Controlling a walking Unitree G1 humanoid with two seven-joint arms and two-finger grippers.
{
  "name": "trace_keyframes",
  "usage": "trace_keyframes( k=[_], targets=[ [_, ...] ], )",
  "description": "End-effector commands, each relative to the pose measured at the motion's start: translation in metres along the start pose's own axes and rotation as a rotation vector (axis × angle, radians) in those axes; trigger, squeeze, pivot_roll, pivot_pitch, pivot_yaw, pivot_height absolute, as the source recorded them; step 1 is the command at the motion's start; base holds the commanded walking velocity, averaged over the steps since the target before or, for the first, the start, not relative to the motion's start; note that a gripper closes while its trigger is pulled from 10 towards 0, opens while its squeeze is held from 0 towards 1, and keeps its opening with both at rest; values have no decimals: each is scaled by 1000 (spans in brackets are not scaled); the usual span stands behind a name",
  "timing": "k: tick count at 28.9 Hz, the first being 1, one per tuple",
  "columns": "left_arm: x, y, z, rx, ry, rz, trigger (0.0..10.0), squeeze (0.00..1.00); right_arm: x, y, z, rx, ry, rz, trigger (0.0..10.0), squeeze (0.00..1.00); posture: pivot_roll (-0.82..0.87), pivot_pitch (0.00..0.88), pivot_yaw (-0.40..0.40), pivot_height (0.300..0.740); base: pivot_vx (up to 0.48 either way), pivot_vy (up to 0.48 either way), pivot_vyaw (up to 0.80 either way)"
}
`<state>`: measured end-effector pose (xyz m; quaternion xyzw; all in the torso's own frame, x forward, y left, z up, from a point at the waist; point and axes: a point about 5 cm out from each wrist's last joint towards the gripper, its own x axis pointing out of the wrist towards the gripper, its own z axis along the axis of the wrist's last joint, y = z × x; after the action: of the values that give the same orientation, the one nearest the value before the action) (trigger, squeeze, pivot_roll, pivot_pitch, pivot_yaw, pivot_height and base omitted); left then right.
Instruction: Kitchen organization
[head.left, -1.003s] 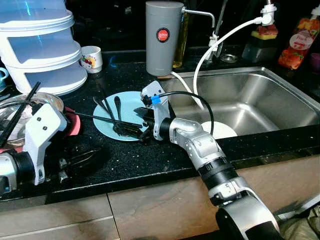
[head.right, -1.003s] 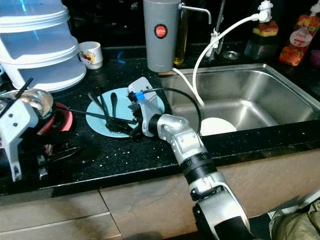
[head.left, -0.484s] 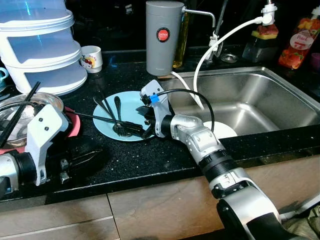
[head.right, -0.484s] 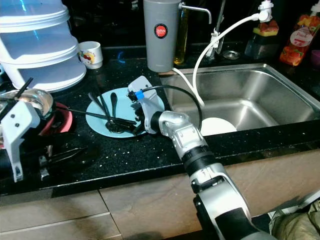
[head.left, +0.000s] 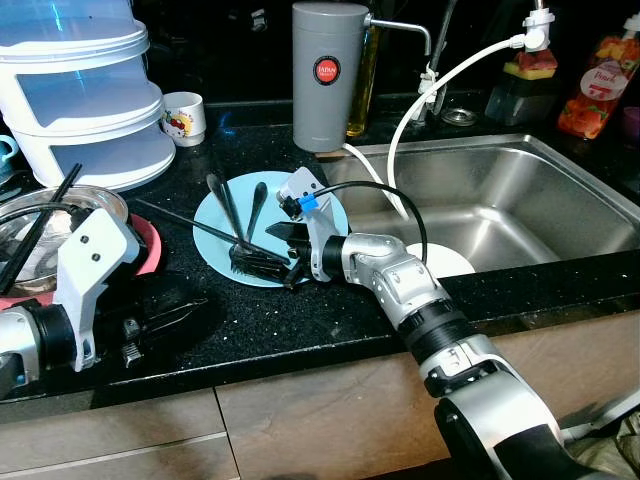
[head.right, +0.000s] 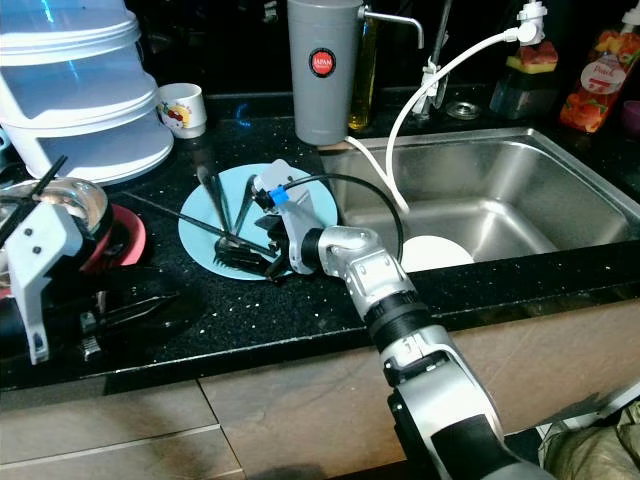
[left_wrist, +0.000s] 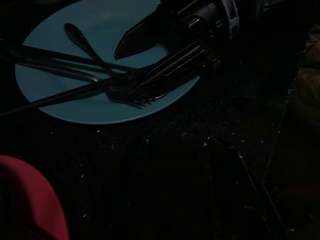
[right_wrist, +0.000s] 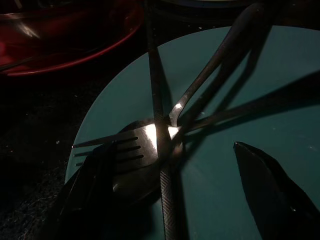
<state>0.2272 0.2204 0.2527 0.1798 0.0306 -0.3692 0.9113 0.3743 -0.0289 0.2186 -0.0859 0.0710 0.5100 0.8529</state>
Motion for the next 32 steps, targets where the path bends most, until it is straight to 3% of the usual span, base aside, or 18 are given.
trace_keyframes(
  k=[1,2,3,5,8,9,10,29,32],
  targets=[
    [2,-2,1,-6,-15,-15,10000,0,-1,-1,-15,27,70,-6,8118,0,60,106,-31,740,0,0,0],
    [2,-2,1,-5,-15,-15,10000,0,-1,-2,-15,28,68,-9,4784,0,60,106,-31,740,0,0,0],
    [2,-2,1,-3,-15,-14,10000,0,-1,-3,-14,30,66,-13,3882,0,62,101,-34,740,0,0,0],
    [3,-2,1,-3,-15,-13,10000,0,-1,-3,-13,31,65,-16,3882,0,62,101,-34,740,0,0,0],
    [3,-2,1,1,-16,-10,10000,0,0,-5,-10,42,49,-31,1569,0,63,95,-36,740,0,0,0],
    [3,-2,1,1,-16,-10,10000,0,0,-5,-10,42,49,-31,1569,0,63,95,-36,740,0,0,0],
    [3,-2,1,2,-16,-10,10000,0,0,-5,-6,55,32,-29,0,0,62,95,-35,740,0,0,0],
    [4,0,2,20,-20,5,10000,0,-3,-13,15,76,-53,-73,0,0,62,92,-37,740,0,0,0],
    [4,0,2,23,-24,8,10000,0,-10,-19,33,186,-182,-79,0,0,62,94,-37,740,0,0,0]
  ],
)
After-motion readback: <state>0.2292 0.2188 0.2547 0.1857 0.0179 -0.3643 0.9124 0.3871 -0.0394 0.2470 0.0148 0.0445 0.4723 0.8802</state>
